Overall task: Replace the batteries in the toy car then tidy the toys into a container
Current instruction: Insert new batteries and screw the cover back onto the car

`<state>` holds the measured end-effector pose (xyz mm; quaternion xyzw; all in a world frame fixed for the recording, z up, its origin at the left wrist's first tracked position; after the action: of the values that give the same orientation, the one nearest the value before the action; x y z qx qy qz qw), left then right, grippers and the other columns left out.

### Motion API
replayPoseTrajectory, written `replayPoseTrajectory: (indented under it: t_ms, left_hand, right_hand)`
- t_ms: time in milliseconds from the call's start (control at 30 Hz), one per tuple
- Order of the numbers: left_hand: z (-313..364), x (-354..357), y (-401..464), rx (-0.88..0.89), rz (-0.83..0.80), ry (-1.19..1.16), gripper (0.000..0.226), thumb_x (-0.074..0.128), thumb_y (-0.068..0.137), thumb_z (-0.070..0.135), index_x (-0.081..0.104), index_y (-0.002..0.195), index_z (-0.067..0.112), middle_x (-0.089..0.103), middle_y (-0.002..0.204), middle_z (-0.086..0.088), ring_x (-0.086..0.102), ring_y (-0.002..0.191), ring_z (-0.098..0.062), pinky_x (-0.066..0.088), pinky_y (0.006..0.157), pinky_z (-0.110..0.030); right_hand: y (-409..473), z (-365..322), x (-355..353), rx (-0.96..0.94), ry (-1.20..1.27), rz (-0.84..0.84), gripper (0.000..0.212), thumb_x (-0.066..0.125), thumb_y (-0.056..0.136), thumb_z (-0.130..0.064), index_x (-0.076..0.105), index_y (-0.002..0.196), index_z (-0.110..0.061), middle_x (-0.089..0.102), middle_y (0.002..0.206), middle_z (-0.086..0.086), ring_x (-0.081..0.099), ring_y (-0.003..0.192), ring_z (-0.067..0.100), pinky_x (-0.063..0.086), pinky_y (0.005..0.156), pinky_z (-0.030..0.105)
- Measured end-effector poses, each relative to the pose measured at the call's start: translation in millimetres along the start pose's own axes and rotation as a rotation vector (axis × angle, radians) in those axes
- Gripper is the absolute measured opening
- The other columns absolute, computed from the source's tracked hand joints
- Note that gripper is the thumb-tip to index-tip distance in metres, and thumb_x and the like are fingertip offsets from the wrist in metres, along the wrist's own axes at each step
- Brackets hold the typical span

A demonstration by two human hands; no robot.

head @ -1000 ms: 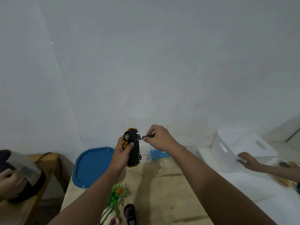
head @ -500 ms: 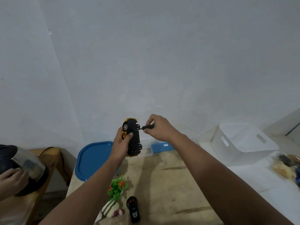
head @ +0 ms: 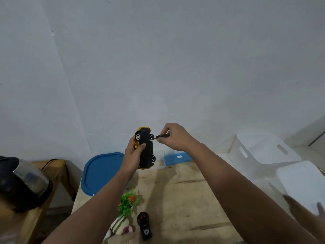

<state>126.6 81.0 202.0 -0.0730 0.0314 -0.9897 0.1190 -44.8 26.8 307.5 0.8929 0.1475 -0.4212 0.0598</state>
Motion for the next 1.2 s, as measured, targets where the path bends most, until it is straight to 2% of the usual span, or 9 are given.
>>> replayPoseTrajectory:
  t_ms: [167, 300, 433, 533, 667, 800, 900, 1033, 1200]
  left_hand:
    - [1.6, 0.7, -2.2, -0.005, -0.003, -0.012, 0.036, 0.053, 0.107, 0.020, 0.056, 0.138, 0.038, 0.071, 0.123, -0.002, 0.071, 0.110, -0.024, 0.063, 0.076, -0.036]
    - [-1.6, -0.4, -2.5, -0.006, -0.002, -0.018, 0.034, 0.053, 0.107, 0.019, 0.057, 0.136, 0.037, 0.071, 0.122, -0.004, 0.071, 0.109, -0.026, 0.063, 0.077, -0.038]
    - [-5.3, -3.7, -2.2, -0.009, 0.008, -0.014, 0.034, 0.053, 0.106, 0.019, 0.058, 0.136, 0.037, 0.072, 0.123, -0.003, 0.071, 0.111, -0.027, 0.062, 0.089, -0.045]
    - [-6.5, -6.4, -1.2, -0.006, 0.008, 0.000, 0.036, 0.054, 0.106, 0.020, 0.058, 0.136, 0.038, 0.072, 0.122, -0.002, 0.072, 0.110, -0.027, 0.061, 0.092, -0.050]
    - [-7.7, -8.6, -0.2, -0.008, 0.008, 0.014, 0.036, 0.054, 0.105, 0.022, 0.058, 0.136, 0.041, 0.072, 0.123, -0.001, 0.070, 0.112, -0.026, 0.059, 0.096, -0.053]
    - [-13.9, -8.0, -1.9, -0.027, -0.014, 0.030, 0.036, 0.058, 0.102, 0.027, 0.060, 0.132, 0.046, 0.073, 0.121, 0.001, 0.071, 0.112, -0.029, 0.059, 0.094, -0.058]
    - [-19.4, -6.7, -2.1, -0.034, -0.014, 0.029, 0.036, 0.059, 0.102, 0.025, 0.060, 0.133, 0.042, 0.073, 0.121, 0.002, 0.071, 0.113, -0.027, 0.059, 0.097, -0.055]
    - [-25.0, -4.3, -4.3, -0.047, -0.038, 0.034, 0.040, 0.062, 0.093, 0.034, 0.061, 0.133, 0.042, 0.074, 0.121, 0.004, 0.070, 0.113, -0.023, 0.057, 0.100, -0.053]
    - [-30.7, -6.5, -1.2, -0.057, -0.028, 0.037, 0.038, 0.059, 0.101, 0.026, 0.059, 0.136, 0.042, 0.072, 0.125, 0.001, 0.069, 0.115, -0.025, 0.057, 0.100, -0.053]
  right_hand:
    - [-1.8, -0.9, -2.6, 0.025, 0.037, -0.016, 0.031, 0.072, 0.086, -0.045, 0.066, 0.101, -0.018, 0.067, 0.097, -0.003, 0.061, 0.079, 0.012, 0.041, 0.059, 0.024]
    - [-1.8, -2.1, -1.7, 0.021, -0.057, 0.044, 0.042, 0.067, 0.090, -0.048, 0.058, 0.071, -0.011, 0.056, 0.068, -0.003, 0.052, 0.064, 0.014, 0.037, 0.056, 0.027]
    - [-3.2, 2.7, 6.9, 0.063, 0.078, -0.020, 0.029, 0.074, 0.084, -0.041, 0.063, 0.097, -0.017, 0.068, 0.090, -0.002, 0.061, 0.078, 0.015, 0.046, 0.062, 0.028]
    - [-4.1, 0.7, 6.4, 0.043, -0.030, 0.052, 0.044, 0.065, 0.091, -0.050, 0.065, 0.080, -0.007, 0.063, 0.074, 0.001, 0.060, 0.073, 0.022, 0.044, 0.063, 0.032]
    - [-4.7, 5.6, 12.6, 0.096, 0.102, -0.031, 0.032, 0.074, 0.084, -0.042, 0.066, 0.101, -0.016, 0.068, 0.096, 0.006, 0.055, 0.063, 0.014, 0.042, 0.052, 0.024]
    - [-3.3, 6.6, 12.2, 0.085, 0.056, 0.039, 0.051, 0.067, 0.089, -0.050, 0.067, 0.085, 0.001, 0.067, 0.078, 0.010, 0.048, 0.059, 0.016, 0.041, 0.058, 0.028]
    - [-6.3, 7.4, 16.4, 0.121, 0.083, -0.031, 0.036, 0.073, 0.085, -0.043, 0.067, 0.097, -0.010, 0.068, 0.093, 0.006, 0.055, 0.061, 0.019, 0.043, 0.050, 0.025]
    - [-6.2, 8.1, 18.0, 0.062, -0.046, 0.031, 0.047, 0.066, 0.090, -0.048, 0.060, 0.075, -0.004, 0.057, 0.070, 0.007, 0.056, 0.067, 0.024, 0.039, 0.058, 0.030]
    - [-6.6, 18.8, 20.3, 0.123, 0.083, -0.093, 0.033, 0.076, 0.085, -0.036, 0.064, 0.095, -0.006, 0.064, 0.084, 0.012, 0.049, 0.061, 0.014, 0.042, 0.054, 0.027]
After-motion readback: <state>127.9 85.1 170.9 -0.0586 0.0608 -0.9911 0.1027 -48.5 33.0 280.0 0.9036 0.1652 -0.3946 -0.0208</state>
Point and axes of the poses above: each hand's wrist, its own y-axis towards the middle knuckle, its own x-axis out of the palm, z = x × y, the point moved 5 cm from there along y, towards the middle knuckle
